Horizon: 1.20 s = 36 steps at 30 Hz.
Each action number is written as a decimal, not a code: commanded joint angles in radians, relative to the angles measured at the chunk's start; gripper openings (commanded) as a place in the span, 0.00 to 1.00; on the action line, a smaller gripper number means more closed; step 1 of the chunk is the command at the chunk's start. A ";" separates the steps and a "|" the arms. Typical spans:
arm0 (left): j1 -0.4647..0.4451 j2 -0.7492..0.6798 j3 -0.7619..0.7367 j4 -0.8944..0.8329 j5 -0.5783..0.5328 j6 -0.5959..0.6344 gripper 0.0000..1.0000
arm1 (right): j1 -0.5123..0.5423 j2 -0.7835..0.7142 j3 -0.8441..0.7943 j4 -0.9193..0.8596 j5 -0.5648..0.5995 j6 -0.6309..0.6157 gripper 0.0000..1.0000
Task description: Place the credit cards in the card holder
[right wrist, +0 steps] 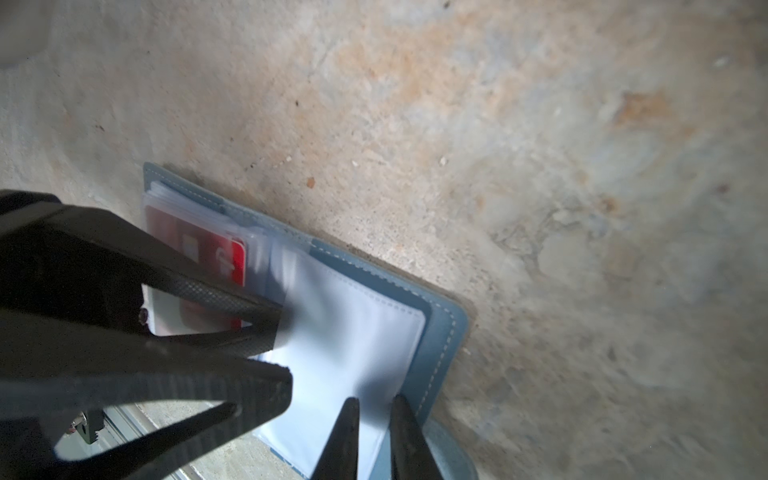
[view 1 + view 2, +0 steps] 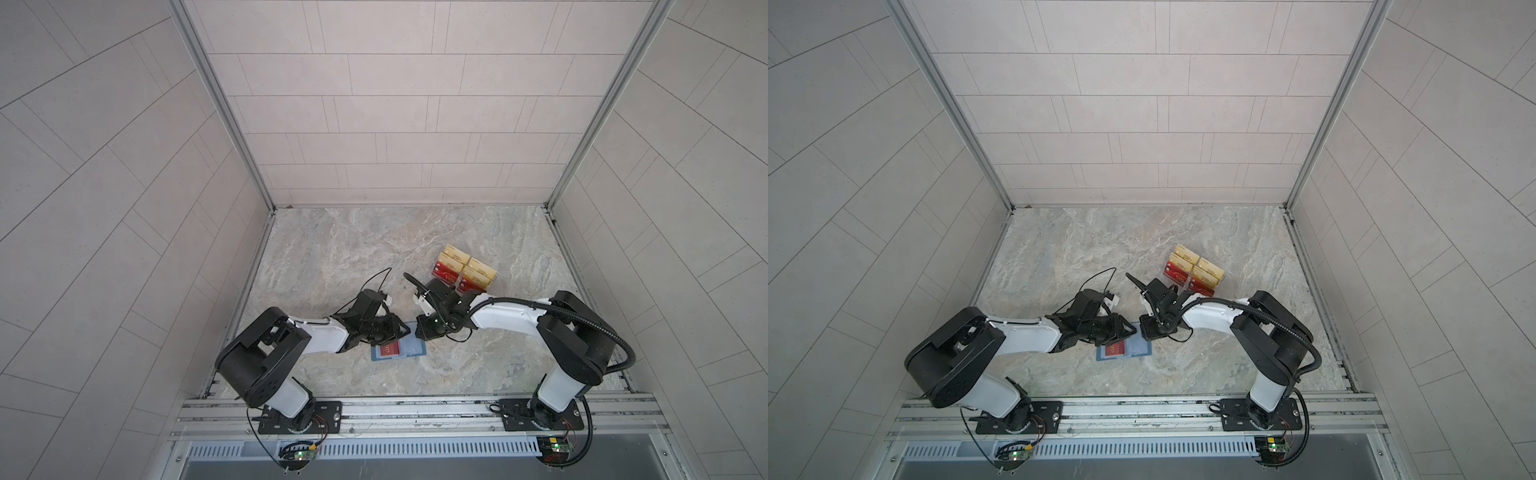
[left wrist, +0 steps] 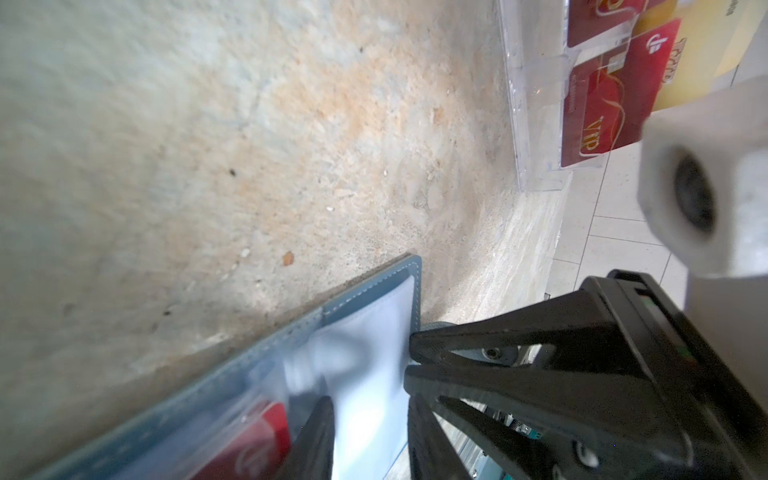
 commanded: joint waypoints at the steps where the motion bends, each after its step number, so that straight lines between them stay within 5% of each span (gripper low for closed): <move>1: -0.004 -0.013 -0.034 0.043 0.018 -0.037 0.34 | 0.000 0.030 -0.023 -0.031 0.043 0.015 0.19; 13: -0.004 -0.011 -0.069 0.139 0.024 -0.072 0.22 | 0.000 0.024 -0.012 -0.023 0.035 0.022 0.19; 36: -0.004 0.047 -0.052 0.149 0.030 -0.032 0.18 | -0.001 -0.080 -0.013 -0.040 0.067 0.029 0.29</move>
